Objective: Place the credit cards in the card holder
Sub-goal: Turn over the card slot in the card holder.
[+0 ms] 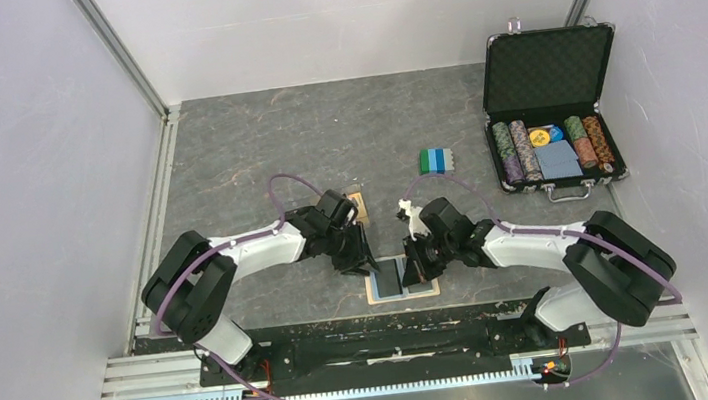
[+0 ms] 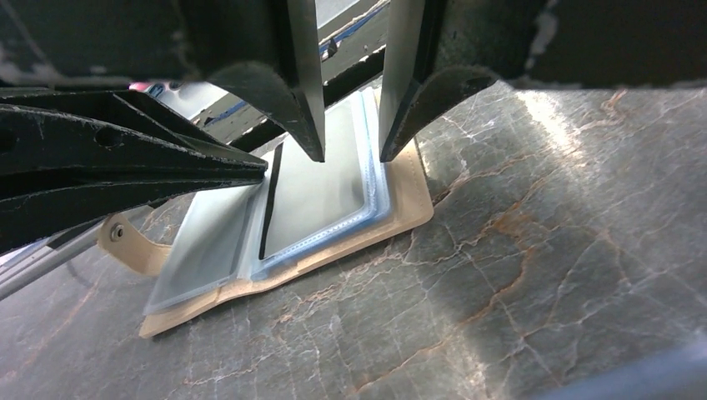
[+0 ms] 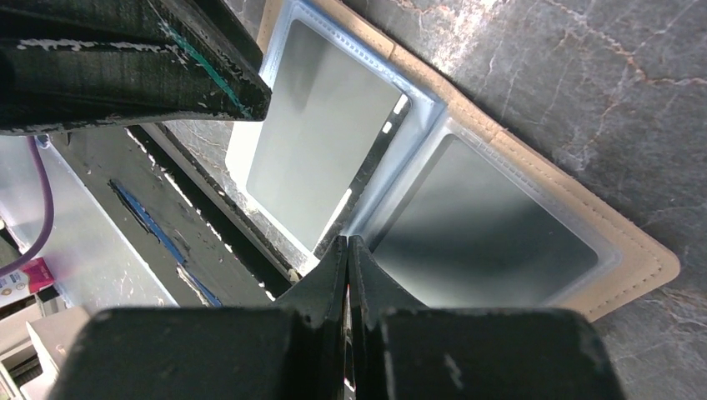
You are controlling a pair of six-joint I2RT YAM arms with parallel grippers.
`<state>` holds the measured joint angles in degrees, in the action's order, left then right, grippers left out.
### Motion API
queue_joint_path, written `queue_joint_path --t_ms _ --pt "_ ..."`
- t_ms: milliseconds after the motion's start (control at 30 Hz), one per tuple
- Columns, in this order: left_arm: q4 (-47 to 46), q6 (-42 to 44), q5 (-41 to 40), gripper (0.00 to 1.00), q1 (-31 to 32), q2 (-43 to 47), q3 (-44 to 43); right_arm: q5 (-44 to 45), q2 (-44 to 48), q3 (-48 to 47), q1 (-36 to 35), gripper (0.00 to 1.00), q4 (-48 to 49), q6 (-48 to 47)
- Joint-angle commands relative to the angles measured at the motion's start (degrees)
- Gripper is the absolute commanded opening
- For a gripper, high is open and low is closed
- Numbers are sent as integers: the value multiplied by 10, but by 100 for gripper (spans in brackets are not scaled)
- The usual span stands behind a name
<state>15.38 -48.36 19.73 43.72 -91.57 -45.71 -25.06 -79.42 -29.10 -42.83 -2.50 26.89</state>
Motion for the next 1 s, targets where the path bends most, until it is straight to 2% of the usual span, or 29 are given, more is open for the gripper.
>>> queue_joint_path --t_ms 0,233,367,567,633,700,767,867,967 --pt "19 21 -14 37 3 1 -17 3 -11 3 -6 0 21 0" --pt "-10 17 7 37 10 -9 -17 7 -27 2 -10 0 20 -1" --pt "-33 10 23 32 19 -11 -24 7 -38 0 -14 0 18 -2" --pt "2 22 3 25 35 -5 -54 7 -44 -3 -16 0 15 -3" --pt "39 34 -24 29 41 -4 -71 9 -43 -3 -16 0 12 -4" --pt "86 49 -53 39 47 -5 -92 10 -42 -4 -16 0 12 -4" --pt "116 61 -78 45 55 -6 -107 11 -42 -4 -18 0 11 -4" --pt "125 67 -82 45 61 -9 -118 11 -42 -5 -18 0 10 -4" --pt "104 67 -60 38 64 -13 -116 11 -42 -5 -18 0 10 -4"
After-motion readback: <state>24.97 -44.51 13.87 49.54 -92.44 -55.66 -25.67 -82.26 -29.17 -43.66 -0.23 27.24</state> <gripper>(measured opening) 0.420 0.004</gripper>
